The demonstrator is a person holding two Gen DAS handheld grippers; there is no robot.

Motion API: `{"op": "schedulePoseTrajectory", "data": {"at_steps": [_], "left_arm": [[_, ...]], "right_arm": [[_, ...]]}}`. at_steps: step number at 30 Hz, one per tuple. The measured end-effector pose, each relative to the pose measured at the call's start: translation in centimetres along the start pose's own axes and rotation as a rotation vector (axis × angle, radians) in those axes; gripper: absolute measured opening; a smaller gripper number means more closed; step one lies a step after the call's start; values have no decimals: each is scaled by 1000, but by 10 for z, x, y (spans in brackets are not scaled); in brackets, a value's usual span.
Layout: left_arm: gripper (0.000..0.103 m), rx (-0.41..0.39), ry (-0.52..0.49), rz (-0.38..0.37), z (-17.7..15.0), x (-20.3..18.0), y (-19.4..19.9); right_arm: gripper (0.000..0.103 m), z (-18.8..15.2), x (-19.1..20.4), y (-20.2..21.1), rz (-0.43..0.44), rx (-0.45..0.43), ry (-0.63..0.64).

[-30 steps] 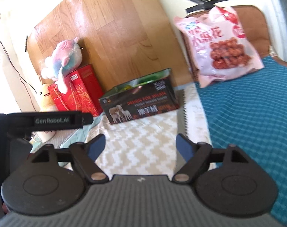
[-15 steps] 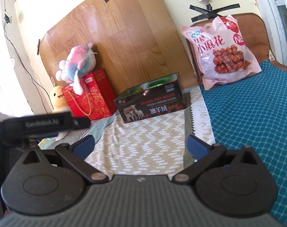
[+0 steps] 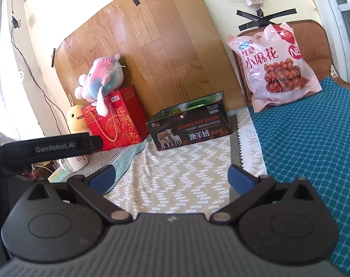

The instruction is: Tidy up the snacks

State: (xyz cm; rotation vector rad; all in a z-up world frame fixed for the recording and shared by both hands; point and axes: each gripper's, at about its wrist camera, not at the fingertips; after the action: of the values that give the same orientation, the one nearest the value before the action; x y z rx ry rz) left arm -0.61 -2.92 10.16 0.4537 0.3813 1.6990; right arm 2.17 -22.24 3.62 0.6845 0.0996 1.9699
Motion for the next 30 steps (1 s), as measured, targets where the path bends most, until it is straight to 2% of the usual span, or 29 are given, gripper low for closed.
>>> {"op": "schedulePoseTrajectory", "data": {"at_steps": [5,10,14,30], "left_arm": [[103,-25,21,85,0,8,2],[103,-14,28,85,2,14,2],[103,-12,15,120,-1,14,0],[103,95,55,75,-7,20,-9]], "right_arm": [[103,0,0,-2,5,4,-2],[103,-1,0,-4,12,13,-5],[103,-1,0,-4,13,13,-5],[103,1,2,-1,18,15,-2]]}}
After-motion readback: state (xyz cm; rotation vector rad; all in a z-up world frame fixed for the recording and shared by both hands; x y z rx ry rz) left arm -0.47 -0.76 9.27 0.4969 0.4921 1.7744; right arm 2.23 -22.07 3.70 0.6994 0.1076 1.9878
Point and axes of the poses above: each gripper's, at about its wrist camera, not at the fingertips, and y roughly against the way its jaws point, x to its left, z to its top, and after that the axes turned 3 degrees about x, right-handed
